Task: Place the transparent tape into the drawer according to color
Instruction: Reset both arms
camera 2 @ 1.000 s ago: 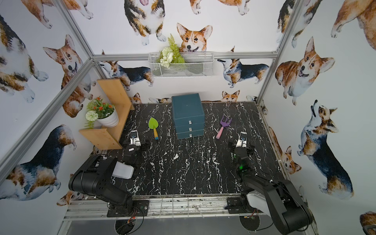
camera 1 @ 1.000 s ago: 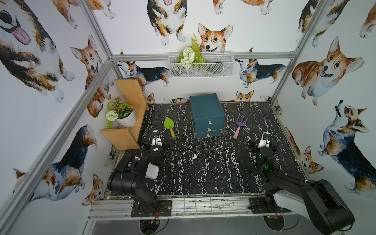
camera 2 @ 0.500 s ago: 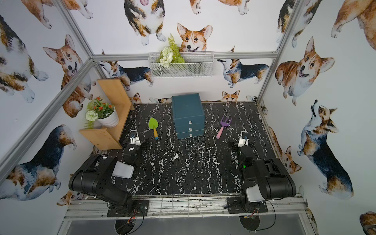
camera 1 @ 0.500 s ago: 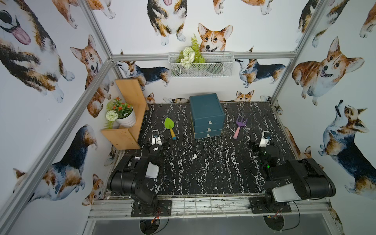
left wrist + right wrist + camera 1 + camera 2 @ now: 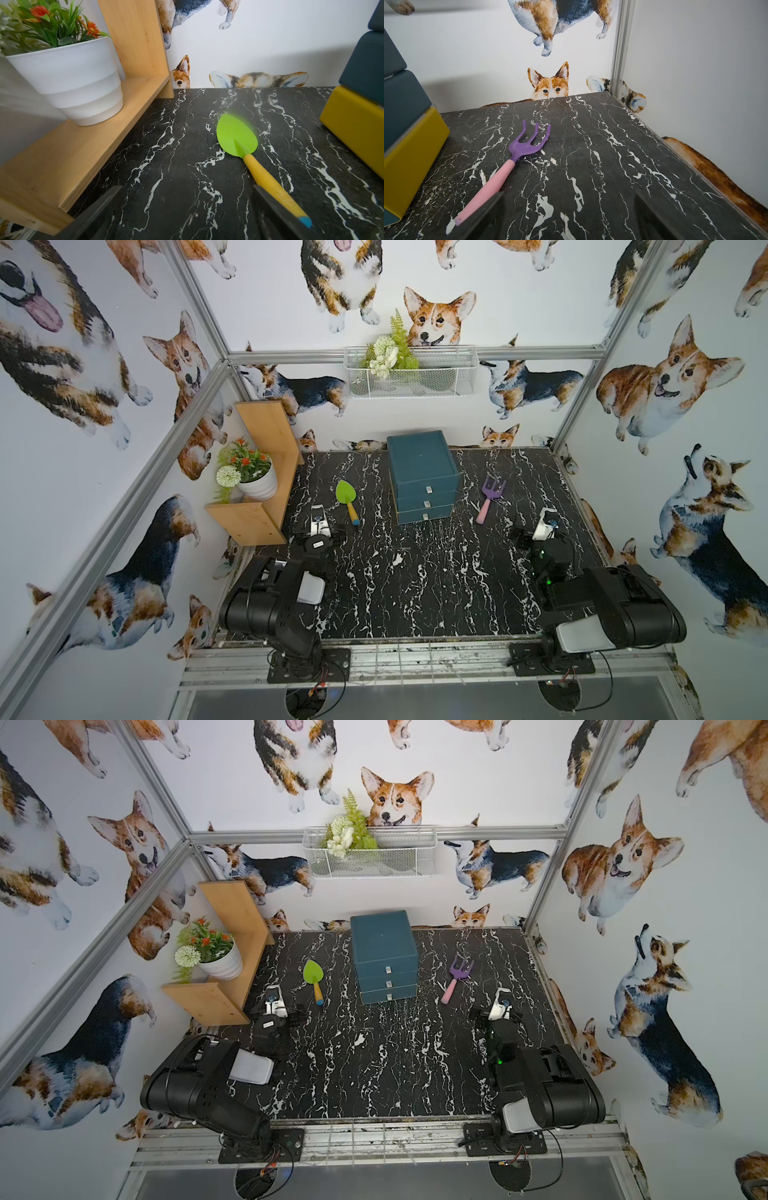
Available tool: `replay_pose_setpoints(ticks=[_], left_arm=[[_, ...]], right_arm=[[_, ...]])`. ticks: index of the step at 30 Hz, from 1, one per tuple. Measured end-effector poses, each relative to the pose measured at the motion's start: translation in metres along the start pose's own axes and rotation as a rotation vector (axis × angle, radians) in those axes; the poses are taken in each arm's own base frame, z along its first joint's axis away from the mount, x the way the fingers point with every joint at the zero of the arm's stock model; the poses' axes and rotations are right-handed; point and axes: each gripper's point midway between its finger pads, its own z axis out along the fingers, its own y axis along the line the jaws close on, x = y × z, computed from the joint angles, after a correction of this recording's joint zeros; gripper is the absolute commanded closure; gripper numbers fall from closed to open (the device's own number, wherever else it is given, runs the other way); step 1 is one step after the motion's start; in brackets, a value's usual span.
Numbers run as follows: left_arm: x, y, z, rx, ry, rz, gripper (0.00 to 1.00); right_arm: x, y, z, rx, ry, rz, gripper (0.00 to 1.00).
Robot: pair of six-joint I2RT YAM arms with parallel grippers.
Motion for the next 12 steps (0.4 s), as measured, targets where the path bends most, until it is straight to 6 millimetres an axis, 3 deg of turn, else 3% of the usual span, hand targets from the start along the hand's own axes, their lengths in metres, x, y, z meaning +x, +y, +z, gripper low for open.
replay_pose_setpoints(ticks=[12], left_arm=[[0.0000, 0.0000, 0.0000, 0.000, 0.000, 0.000, 0.01]], right_arm=[[0.0012, 0.0025, 0.0009, -0.003, 0.004, -0.004, 0.00]])
